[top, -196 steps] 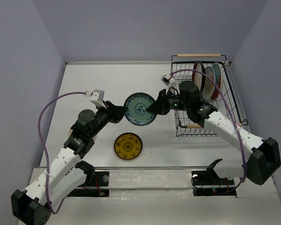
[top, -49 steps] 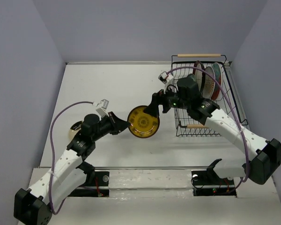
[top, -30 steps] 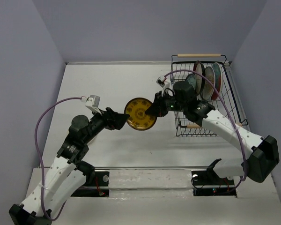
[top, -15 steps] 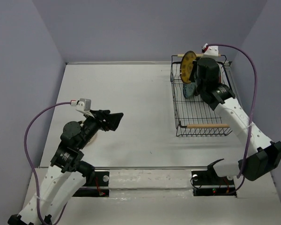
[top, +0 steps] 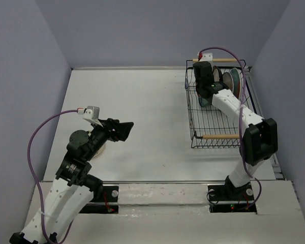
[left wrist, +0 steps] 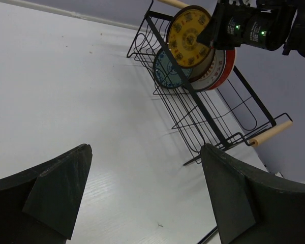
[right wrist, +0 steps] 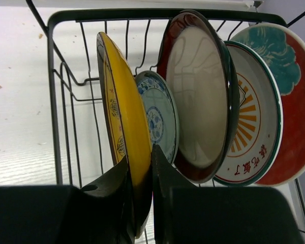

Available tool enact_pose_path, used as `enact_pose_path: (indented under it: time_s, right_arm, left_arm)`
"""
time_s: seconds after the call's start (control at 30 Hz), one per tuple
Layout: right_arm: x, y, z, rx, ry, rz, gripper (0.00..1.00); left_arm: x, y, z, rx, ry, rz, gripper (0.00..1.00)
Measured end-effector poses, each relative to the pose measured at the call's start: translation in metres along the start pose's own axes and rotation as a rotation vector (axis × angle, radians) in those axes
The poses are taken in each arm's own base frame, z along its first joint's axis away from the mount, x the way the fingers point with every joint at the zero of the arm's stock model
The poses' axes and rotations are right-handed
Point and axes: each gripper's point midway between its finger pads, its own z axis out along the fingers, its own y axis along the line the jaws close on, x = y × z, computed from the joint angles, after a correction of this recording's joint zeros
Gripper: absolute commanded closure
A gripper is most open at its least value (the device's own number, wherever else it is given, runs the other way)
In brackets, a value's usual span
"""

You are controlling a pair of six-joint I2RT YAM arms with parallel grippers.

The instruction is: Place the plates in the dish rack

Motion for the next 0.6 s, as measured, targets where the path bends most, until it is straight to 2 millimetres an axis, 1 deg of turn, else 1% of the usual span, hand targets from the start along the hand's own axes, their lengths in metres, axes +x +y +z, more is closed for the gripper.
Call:
enact_pose_path:
  time_s: [0.1,0.2,0.37,0.5,0.6]
  right_arm:
    - [0.009,0.001,0.013,0.022,0.026,-0.036,0.93]
    - [0.015,0.000,0.021,0.036,0.043,-0.049,0.93]
    - [0.031,-0.005,0.038,0.059,0.084,-0.062,0.93]
    - [0.042,-0.006,0.048,0.067,0.111,-0.069,0.93]
    - [0.051,-0.001,0.053,0.060,0.130,-0.077,0.93]
  left_arm:
    - [0.000,0.000,0.000,0.000,0.001,-0.001,0.01]
    - [0.000,0.001,0.000,0.000,0.002,-0.002,0.01]
    - [0.001,0.002,0.001,0.000,0.009,-0.005,0.01]
    - [0.002,0.004,0.003,-0.003,0.020,-0.012,0.01]
    - [0.002,0.007,0.004,-0.005,0.021,-0.016,0.01]
